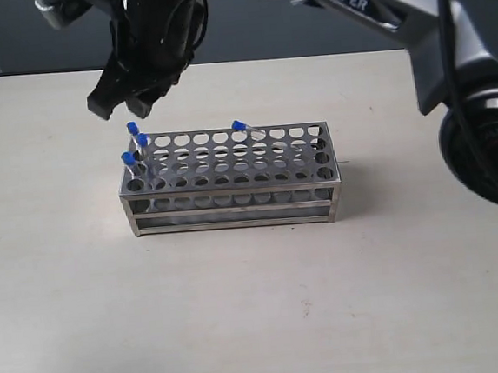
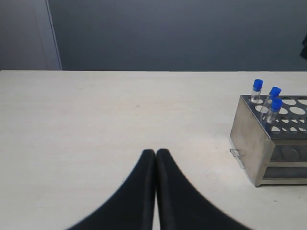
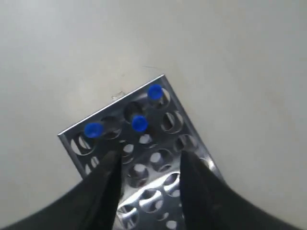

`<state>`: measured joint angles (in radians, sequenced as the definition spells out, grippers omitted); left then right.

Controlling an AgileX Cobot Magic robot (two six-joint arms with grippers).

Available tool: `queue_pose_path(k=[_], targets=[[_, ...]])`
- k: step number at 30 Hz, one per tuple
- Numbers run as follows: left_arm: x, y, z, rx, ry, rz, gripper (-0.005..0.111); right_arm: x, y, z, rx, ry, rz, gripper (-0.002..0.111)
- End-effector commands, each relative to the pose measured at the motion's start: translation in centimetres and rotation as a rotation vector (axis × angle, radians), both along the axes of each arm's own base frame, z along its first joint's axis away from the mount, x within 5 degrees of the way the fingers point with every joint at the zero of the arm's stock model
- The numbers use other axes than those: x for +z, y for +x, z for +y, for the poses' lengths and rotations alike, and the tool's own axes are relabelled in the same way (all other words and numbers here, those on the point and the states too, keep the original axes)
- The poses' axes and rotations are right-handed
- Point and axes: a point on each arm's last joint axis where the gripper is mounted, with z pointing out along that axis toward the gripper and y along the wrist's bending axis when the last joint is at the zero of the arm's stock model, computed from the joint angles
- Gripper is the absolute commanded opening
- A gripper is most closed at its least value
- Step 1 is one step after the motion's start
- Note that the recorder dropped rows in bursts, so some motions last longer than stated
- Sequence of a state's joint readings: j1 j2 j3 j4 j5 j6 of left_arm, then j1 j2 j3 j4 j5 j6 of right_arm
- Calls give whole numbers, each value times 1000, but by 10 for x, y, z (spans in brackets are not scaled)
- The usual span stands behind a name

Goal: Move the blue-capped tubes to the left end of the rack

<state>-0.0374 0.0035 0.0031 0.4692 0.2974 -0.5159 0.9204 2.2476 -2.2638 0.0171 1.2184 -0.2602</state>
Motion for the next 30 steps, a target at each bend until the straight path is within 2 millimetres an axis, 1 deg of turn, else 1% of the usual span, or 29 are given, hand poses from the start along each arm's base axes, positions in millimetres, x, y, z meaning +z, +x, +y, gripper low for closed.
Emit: queue_pose_path(k=[1,3,6,8,10,13,16,19,25,30], targets=[[2,0,-1,-9,-2,-12,1,20,20,-25,-81,-23,-95,39],[2,0,-1,-9,-2,-12,1,20,35,-38,-147,-18,-88,39],[2,0,-1,-9,-2,-12,1,19,50,-54,-194,-3,-59,39],[2,0,-1,-9,-2,-12,1,15,58,-63,-218,-13,-45,39],[2,0,-1,-9,-2,-12,1,6,62,-70,-234,-36,-22,39],[2,0,-1,-9,-2,-12,1,-12,61,-73,-228,-73,30,39],[2,0,-1,-9,-2,-12,1,-24,58,-73,-178,-105,58,39],[2,0,-1,-9,-2,-12,1,-28,58,-74,-167,-118,64,39],[2,0,-1,-9,-2,-12,1,-30,58,-73,-117,-125,61,39],[2,0,-1,-9,-2,-12,1,-45,60,-70,-103,-149,81,39]])
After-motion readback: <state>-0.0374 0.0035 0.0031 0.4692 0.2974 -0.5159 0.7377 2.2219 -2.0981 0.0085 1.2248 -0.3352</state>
